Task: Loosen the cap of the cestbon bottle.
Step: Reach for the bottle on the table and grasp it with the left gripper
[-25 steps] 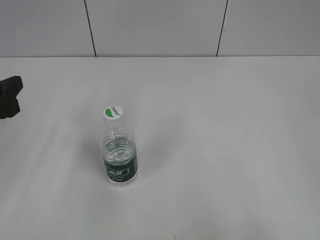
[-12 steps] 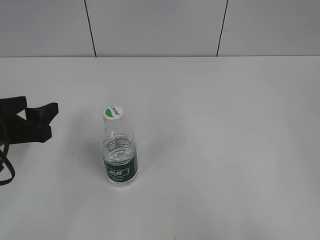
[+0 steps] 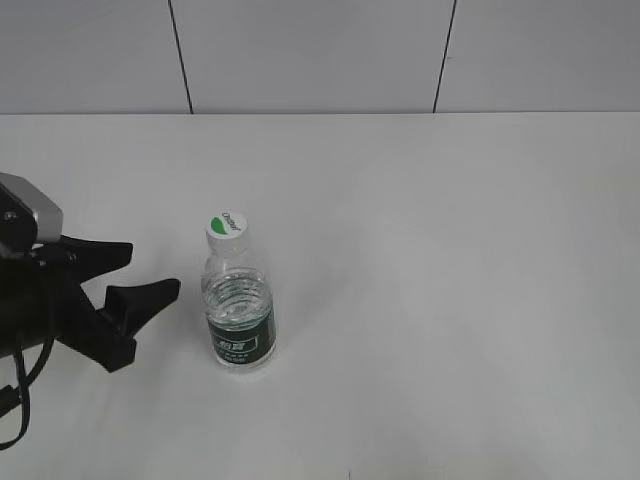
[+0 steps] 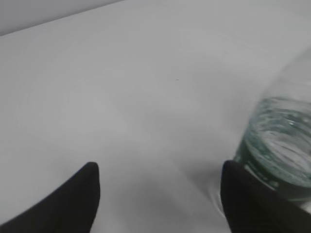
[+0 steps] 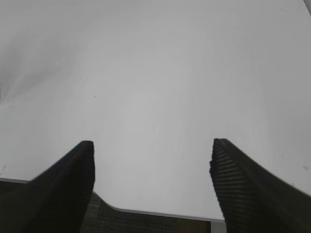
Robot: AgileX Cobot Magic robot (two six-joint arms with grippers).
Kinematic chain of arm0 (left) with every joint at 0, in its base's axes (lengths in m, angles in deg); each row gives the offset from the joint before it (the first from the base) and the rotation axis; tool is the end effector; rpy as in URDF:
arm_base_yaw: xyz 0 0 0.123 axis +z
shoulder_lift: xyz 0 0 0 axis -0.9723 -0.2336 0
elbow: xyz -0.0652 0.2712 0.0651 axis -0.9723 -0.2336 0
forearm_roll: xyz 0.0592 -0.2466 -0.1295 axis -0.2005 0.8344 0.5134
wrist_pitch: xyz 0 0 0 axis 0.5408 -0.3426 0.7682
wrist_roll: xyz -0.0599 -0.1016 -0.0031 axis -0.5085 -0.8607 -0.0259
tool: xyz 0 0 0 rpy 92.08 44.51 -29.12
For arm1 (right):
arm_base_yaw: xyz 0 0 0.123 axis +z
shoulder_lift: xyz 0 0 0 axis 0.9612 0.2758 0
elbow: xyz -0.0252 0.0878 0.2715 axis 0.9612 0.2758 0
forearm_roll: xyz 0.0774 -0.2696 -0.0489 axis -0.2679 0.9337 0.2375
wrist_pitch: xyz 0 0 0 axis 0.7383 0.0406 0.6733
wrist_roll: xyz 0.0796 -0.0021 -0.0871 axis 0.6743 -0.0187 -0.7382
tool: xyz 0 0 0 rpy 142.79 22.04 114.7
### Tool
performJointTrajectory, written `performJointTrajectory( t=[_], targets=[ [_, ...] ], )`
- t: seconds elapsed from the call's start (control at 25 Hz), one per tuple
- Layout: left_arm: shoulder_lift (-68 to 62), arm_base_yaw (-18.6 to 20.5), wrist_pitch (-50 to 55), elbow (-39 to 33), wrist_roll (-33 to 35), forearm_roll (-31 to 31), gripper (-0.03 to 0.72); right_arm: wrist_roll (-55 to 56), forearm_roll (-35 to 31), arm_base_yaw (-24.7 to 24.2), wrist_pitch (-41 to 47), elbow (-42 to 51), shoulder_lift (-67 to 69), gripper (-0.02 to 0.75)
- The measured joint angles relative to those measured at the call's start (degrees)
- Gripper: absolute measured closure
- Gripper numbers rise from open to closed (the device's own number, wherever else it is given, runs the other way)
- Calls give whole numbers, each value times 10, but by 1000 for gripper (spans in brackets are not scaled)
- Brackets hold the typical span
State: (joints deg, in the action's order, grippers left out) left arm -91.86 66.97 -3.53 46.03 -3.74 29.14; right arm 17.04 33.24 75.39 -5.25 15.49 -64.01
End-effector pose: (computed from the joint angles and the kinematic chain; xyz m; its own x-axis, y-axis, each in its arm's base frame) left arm 0.2384 -0.0950 0.0790 -0.3187 0.2588 -0.9118 0.6385 0.7696 -0.0048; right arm 0.0409 0.0205 0.2835 -0.4341 -0.1539 -0.8876 -0.2350 0.9705 -0.0533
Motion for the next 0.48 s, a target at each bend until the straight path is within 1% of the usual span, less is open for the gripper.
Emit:
performJointTrajectory(
  t=[0.12,0.24,0.36,0.48],
  targets=[
    [0,0,-1,0,0,-64,214,0,0,0,0,0,0,169],
    [0,0,7,0,-1,-107,214,0,0,0,0,0,0,169],
    [0,0,2,0,-1,-176,220,0,0,0,0,0,0,169],
    [0,0,-21,0,-1,-209,224,0,0,0,0,0,0,169]
  ],
)
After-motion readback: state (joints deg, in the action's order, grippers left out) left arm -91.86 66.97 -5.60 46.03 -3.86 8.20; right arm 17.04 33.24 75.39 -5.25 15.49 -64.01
